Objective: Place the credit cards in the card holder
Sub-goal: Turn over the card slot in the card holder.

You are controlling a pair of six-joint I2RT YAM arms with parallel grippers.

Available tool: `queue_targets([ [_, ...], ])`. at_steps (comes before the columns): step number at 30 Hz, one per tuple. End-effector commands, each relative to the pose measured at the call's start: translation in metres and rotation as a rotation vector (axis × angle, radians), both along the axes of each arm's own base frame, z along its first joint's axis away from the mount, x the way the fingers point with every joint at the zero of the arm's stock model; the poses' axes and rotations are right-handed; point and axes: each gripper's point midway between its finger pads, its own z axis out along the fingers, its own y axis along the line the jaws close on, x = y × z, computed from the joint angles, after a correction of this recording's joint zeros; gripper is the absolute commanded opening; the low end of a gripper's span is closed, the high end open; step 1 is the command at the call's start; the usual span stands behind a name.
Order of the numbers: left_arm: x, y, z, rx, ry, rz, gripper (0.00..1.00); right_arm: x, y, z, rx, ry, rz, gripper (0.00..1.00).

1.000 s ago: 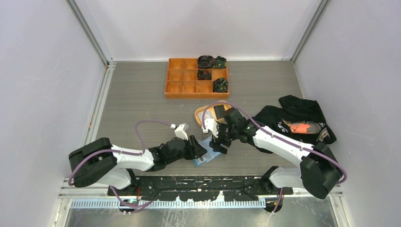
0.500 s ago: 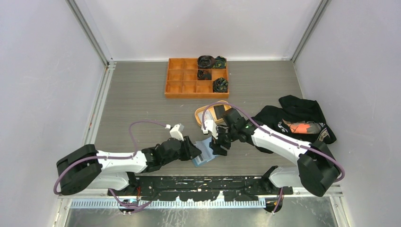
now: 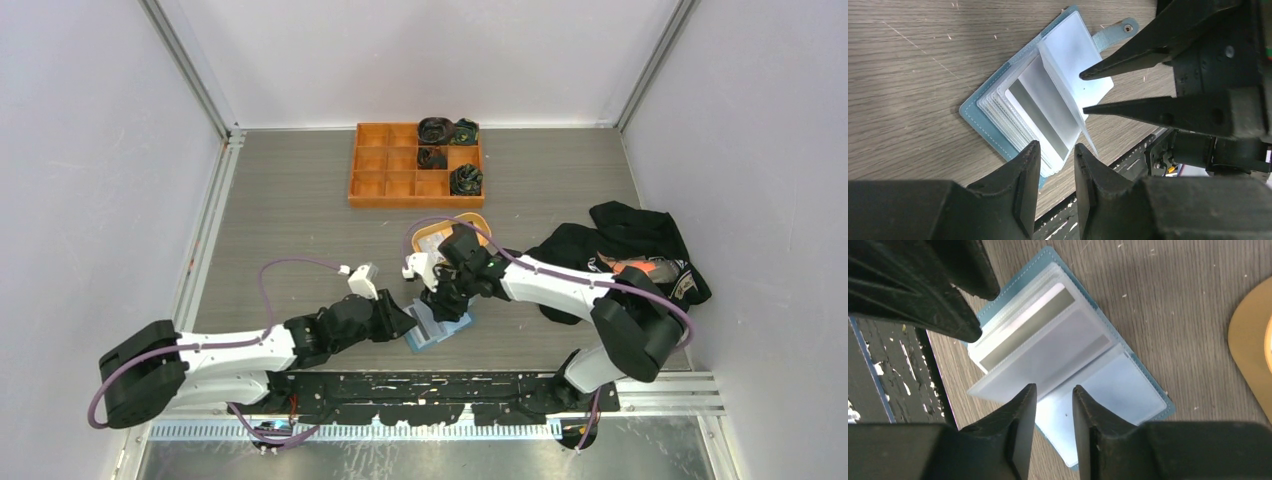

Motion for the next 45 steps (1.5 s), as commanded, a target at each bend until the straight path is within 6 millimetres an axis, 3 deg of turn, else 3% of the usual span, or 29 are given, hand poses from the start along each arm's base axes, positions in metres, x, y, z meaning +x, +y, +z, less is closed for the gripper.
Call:
queue_targets([
  [1, 0.004, 0.016, 0.006, 0.004, -0.034, 0.045, 0.31, 0.011, 0.025, 0.016, 0.033, -0.032, -0.031, 0.35],
  [5, 0.002, 0.032, 0.013, 0.003, -0.052, 0.081, 0.29, -0.001, 0.036, 0.013, 0.029, 0.022, -0.019, 0.28],
  [11, 0.000, 0.045, 0.023, -0.018, -0.073, 0.101, 0.29, -0.014, 0.048, 0.011, 0.022, 0.126, -0.011, 0.26],
  [15, -0.003, 0.038, 0.029, -0.050, -0.072, 0.070, 0.30, -0.018, 0.049, 0.013, 0.029, 0.166, -0.009, 0.27],
  [19, -0.007, 0.028, 0.033, -0.085, -0.068, 0.031, 0.32, -0.020, 0.050, 0.035, 0.104, 0.224, -0.001, 0.28],
  [24, -0.008, 0.021, 0.033, -0.103, -0.065, 0.011, 0.32, -0.010, 0.029, 0.055, 0.115, 0.185, 0.030, 0.28],
  [30, -0.008, 0.020, 0.028, -0.102, -0.056, 0.013, 0.33, 0.005, 0.009, 0.024, -0.018, 0.107, -0.017, 0.26],
  [35, -0.008, 0.019, 0.026, -0.099, -0.049, 0.012, 0.34, 0.002, 0.019, 0.003, -0.097, 0.141, -0.041, 0.21],
  [45, -0.006, 0.018, 0.019, -0.083, -0.034, 0.026, 0.36, -0.018, 0.042, -0.011, -0.140, 0.176, -0.005, 0.17],
])
